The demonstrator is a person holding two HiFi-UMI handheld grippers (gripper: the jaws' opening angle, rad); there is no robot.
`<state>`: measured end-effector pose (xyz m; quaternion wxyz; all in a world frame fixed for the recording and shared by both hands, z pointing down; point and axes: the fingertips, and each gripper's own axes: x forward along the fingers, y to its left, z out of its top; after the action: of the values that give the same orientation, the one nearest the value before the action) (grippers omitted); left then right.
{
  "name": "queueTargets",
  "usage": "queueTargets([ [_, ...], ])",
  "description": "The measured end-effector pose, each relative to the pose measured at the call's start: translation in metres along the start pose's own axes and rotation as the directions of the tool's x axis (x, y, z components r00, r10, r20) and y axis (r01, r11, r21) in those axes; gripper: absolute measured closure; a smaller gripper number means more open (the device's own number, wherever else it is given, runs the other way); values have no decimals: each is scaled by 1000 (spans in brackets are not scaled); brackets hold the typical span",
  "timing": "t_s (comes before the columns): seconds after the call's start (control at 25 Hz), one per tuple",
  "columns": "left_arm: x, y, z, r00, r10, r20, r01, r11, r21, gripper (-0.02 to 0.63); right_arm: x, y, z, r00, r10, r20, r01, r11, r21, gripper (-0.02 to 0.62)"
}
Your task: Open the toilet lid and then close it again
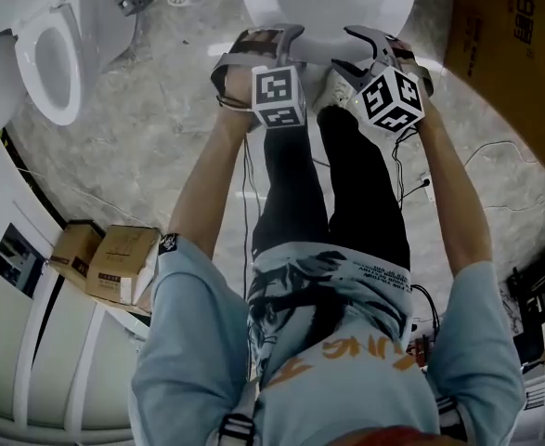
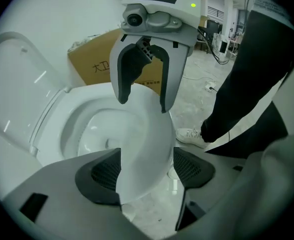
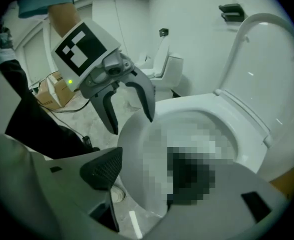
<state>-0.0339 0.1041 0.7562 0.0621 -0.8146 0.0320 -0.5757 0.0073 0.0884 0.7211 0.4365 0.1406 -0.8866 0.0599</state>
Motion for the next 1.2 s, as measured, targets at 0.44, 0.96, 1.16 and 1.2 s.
queueTargets([
  [0.44,25,-11,-14,999,-25,-37,26,999,37,258,36,34,-36,981,106,-163,-138,969,-203,284],
  [0.96,25,-13,-8,998,-48,-52,52,995,88,259,32,37,-35,967,117,-228,-179,944,-278,336],
  [1.16,23,-10,-4,995,52,-89,-35,982,184,252,21,34,-26,972,108,-209,-163,950,-267,339],
  [1.2,21,-9,-3,993,76,-96,-55,978,201,253,18,35,-23,972,108,-207,-162,951,-265,339],
])
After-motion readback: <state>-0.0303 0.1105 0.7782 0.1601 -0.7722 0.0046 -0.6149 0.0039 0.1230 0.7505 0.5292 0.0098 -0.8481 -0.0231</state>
